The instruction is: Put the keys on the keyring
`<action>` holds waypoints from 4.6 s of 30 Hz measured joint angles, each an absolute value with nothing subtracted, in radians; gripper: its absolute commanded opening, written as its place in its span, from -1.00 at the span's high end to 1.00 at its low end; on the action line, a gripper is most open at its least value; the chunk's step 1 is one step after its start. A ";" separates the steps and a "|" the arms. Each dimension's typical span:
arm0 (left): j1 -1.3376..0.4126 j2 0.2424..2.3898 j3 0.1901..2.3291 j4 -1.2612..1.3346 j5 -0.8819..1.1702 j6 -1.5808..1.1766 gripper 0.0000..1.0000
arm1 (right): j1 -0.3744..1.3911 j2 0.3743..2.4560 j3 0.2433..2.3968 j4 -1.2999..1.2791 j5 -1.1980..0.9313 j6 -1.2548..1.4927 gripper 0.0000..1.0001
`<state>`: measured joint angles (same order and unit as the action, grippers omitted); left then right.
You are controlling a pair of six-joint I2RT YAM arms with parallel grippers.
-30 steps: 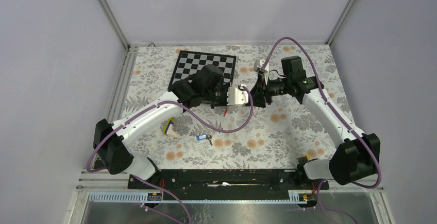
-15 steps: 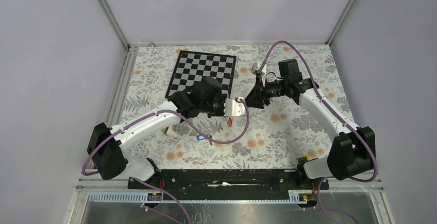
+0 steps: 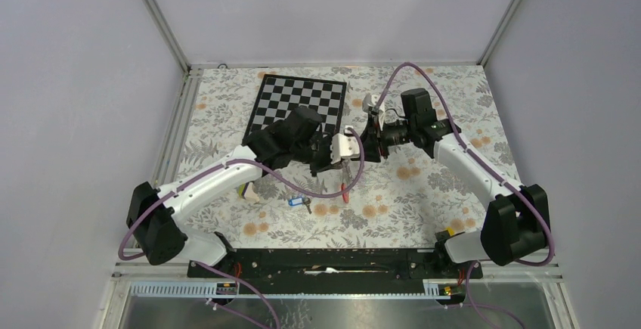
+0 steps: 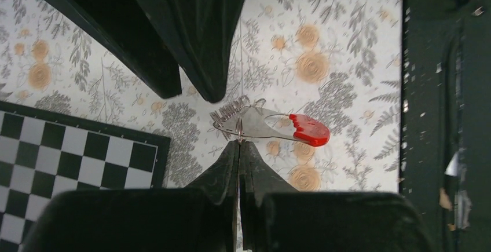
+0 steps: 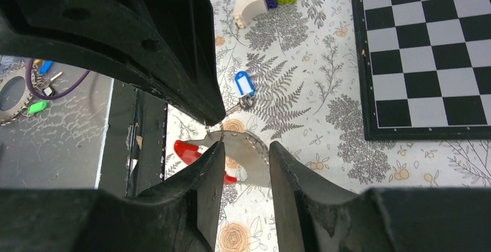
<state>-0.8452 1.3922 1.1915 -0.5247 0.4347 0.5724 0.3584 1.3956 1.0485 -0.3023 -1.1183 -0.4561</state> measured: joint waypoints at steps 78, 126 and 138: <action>-0.530 1.355 1.100 -0.174 1.011 0.121 0.30 | 0.417 1.385 0.865 0.680 -1.225 0.471 1.00; -0.507 1.401 1.089 -0.101 1.168 0.074 0.55 | 0.417 1.391 0.839 0.665 -1.224 0.407 0.99; -0.507 1.404 1.093 -0.096 1.156 0.051 1.00 | 0.417 1.391 0.836 0.637 -1.222 0.366 0.71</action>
<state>-0.5072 1.4040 1.0931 -0.0963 1.1557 0.0509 0.4171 1.3907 0.8364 0.6373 -1.2217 0.3664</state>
